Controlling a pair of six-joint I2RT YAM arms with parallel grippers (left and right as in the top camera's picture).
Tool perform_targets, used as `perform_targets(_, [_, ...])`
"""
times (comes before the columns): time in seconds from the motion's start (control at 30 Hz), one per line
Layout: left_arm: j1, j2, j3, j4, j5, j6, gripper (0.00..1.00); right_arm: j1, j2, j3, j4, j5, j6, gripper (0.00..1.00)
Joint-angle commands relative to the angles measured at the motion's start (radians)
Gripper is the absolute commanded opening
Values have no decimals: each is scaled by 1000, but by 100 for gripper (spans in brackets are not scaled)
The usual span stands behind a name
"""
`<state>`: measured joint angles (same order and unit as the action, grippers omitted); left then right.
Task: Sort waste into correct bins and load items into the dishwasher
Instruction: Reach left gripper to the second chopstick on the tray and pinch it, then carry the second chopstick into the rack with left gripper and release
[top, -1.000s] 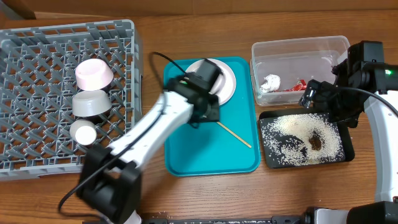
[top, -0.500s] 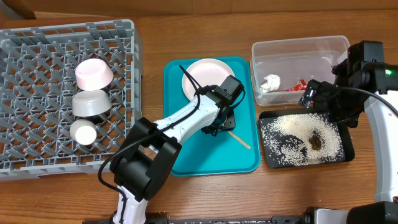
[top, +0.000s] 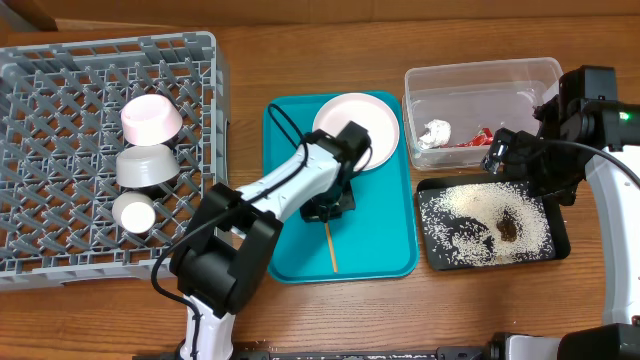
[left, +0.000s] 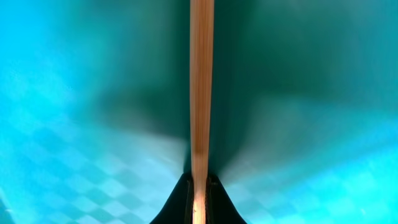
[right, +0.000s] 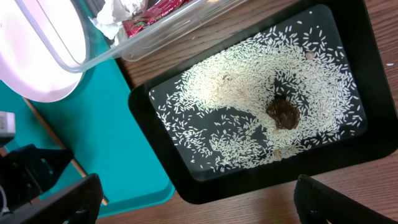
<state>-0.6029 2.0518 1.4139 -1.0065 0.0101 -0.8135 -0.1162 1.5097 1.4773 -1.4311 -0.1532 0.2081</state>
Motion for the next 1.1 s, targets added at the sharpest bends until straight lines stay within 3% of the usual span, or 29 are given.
perform_targets(0.0, [39, -49, -4, -6, -54, -8, 4, 5, -14, 11, 4, -5, -4, 100])
perform_targets(0.27, [143, -307, -4, -14, -162, 115, 4, 5, -14, 11, 5, -5, -4, 100])
perform_targets(0.47, [317, -477, -4, -10, -237, 262, 4, 5, -14, 11, 5, -5, -4, 100])
perform_targets(0.7, [528, -483, -4, 37, -252, 479, 4, 5, -14, 11, 5, -5, -4, 100])
perform_targets(0.83, [599, -436, -4, 47, -245, 500, 4, 5, -14, 11, 4, -5, -4, 100])
perform_targets(0.97, [620, -400, -4, 47, -235, 508, 17, 5, -14, 11, 5, -5, -4, 100])
perform_targets(1.07, [616, -399, -4, 61, -177, 540, 33, 5, -14, 11, 5, -5, -4, 100])
